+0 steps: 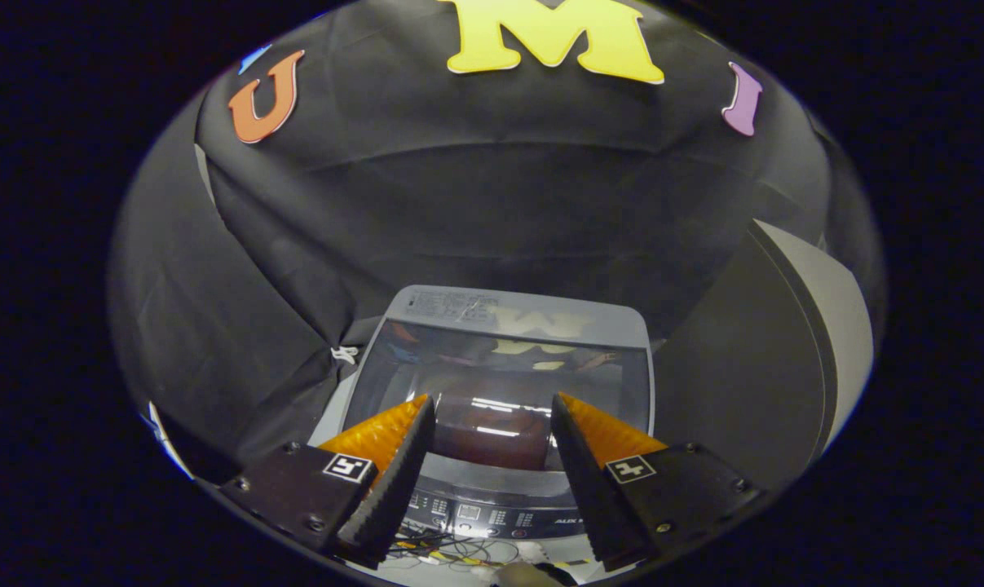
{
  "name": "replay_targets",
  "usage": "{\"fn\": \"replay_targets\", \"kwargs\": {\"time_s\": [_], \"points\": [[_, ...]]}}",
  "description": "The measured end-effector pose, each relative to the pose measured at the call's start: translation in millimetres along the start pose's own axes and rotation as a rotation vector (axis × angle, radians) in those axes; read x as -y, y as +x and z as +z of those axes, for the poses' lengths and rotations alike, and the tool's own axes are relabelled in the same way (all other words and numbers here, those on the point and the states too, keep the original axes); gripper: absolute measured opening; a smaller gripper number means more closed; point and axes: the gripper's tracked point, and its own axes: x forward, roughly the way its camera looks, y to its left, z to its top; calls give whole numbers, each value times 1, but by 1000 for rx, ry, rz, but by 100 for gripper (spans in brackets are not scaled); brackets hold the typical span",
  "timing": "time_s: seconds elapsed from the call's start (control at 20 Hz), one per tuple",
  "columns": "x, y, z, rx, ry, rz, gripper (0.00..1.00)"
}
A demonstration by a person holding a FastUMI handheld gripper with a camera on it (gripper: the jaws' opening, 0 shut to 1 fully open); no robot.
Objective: Put the clothes into the washing machine and then close the washing machine lid.
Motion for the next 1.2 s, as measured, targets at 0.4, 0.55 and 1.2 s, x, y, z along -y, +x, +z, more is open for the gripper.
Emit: {"fn": "replay_targets", "kwargs": {"time_s": [0.4, 0.55, 1.2], "points": [[36, -97, -9, 144, -36, -31, 89], [56, -177, -17, 282, -51, -77, 89], [141, -534, -83, 809, 25, -189, 100]]}}
